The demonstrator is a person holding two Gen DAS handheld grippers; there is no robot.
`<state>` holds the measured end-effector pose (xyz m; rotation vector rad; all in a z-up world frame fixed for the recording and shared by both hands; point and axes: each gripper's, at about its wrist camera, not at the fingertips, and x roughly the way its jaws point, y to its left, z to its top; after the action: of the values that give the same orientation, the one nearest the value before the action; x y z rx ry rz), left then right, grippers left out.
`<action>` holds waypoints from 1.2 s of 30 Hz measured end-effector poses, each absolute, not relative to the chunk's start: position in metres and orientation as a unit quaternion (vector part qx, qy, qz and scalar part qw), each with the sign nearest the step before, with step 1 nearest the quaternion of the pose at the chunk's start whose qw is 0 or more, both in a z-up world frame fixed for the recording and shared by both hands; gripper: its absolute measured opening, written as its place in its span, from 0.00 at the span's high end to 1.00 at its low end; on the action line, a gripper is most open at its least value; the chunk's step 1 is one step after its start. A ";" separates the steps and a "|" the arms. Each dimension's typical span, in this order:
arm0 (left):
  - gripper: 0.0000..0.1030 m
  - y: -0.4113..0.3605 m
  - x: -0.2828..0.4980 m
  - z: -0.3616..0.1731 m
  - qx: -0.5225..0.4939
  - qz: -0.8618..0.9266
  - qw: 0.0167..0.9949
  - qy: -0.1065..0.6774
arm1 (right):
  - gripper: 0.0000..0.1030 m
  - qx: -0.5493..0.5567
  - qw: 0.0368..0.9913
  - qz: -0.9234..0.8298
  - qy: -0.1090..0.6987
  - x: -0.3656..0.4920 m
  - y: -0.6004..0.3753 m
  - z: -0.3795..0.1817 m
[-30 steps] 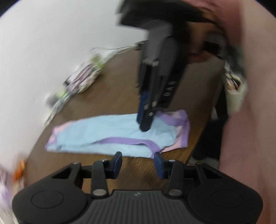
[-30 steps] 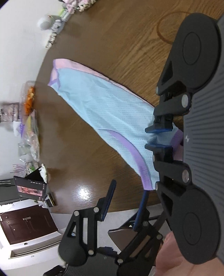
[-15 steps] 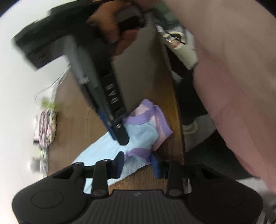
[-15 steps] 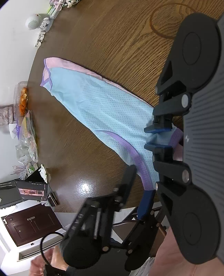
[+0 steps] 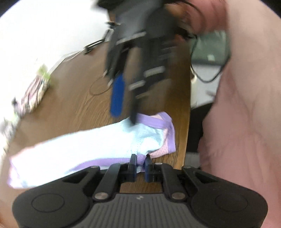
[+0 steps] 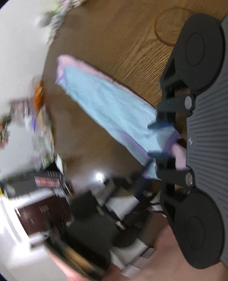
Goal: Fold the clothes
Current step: 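Lift the strip end with both grippers and fold it toward the other end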
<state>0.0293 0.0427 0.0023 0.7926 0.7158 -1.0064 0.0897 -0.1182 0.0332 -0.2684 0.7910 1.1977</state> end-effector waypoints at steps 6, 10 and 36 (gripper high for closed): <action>0.93 0.060 0.070 0.003 0.268 -0.471 0.758 0.363 | 0.34 -0.275 0.699 0.588 0.301 0.052 -0.102 0.031; 0.93 0.063 0.077 0.002 0.238 -0.474 0.761 0.374 | 0.30 -0.336 0.666 0.603 0.282 0.043 -0.083 0.019; 0.43 0.061 0.035 0.001 0.281 -0.414 0.812 0.299 | 0.87 -0.185 0.625 0.624 0.431 0.132 -0.061 0.032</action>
<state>0.0350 0.0610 0.0012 0.6007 0.6388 -0.8840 0.1323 -0.0615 0.0321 -0.4250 0.9887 1.4329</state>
